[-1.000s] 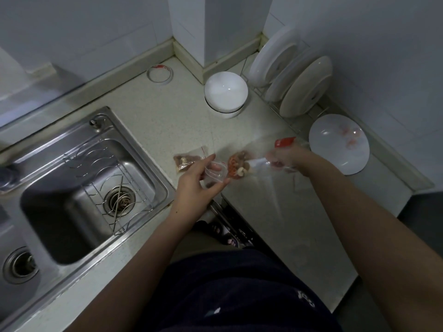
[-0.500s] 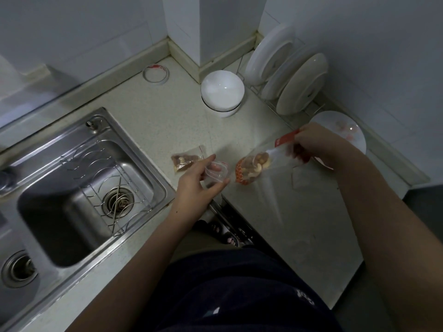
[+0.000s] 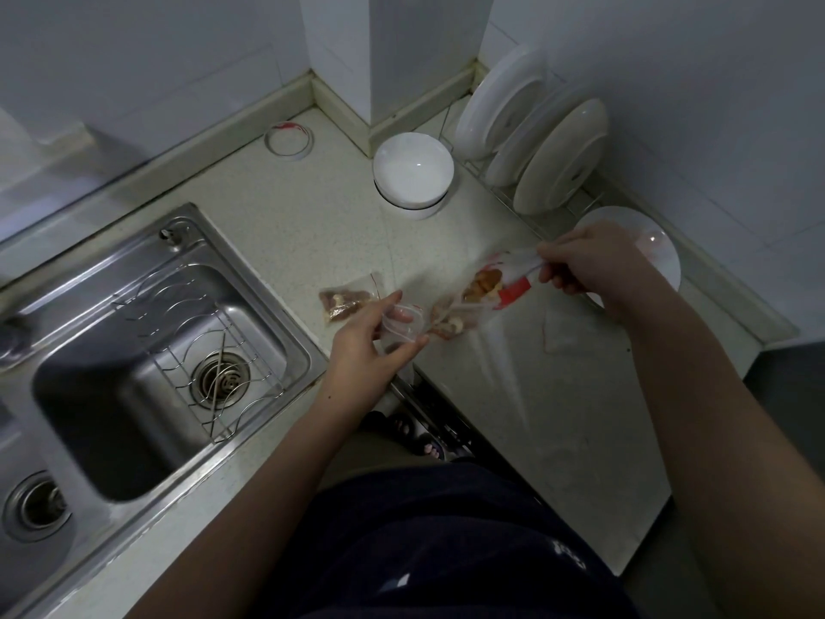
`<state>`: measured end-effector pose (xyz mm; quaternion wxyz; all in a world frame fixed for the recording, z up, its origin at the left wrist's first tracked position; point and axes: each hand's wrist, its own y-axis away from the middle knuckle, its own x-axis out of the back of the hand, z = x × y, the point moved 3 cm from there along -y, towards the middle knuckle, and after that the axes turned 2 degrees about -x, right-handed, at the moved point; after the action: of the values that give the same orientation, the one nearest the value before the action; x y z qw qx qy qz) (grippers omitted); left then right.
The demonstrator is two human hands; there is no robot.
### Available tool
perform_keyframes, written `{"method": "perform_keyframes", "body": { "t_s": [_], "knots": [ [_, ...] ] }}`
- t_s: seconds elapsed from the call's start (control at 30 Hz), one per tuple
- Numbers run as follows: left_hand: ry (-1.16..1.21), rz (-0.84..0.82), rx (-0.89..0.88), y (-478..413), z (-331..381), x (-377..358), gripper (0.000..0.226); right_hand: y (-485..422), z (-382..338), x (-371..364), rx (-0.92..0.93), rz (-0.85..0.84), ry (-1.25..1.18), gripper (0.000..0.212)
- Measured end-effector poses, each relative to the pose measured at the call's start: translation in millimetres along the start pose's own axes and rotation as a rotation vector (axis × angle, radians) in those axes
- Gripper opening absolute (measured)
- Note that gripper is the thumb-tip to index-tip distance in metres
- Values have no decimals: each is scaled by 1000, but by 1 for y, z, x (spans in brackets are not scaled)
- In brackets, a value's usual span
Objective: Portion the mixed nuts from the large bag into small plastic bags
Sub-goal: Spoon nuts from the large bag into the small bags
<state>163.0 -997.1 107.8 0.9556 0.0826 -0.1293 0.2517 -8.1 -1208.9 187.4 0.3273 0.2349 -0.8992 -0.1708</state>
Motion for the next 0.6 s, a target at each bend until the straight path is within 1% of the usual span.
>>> {"method": "perform_keyframes", "body": {
  "t_s": [0.23,0.37,0.6],
  "knots": [
    [15,-6,17,-1,0,-1,62,10,2,-5,49,41,-97,24],
    [10,-11,18,-1,1,-1,62,9,8,-6,-20,24,-199,21],
    [-24,-12,7,-2,4,-1,62,5,15,-6,-139,-55,-360,18]
  ]
}}
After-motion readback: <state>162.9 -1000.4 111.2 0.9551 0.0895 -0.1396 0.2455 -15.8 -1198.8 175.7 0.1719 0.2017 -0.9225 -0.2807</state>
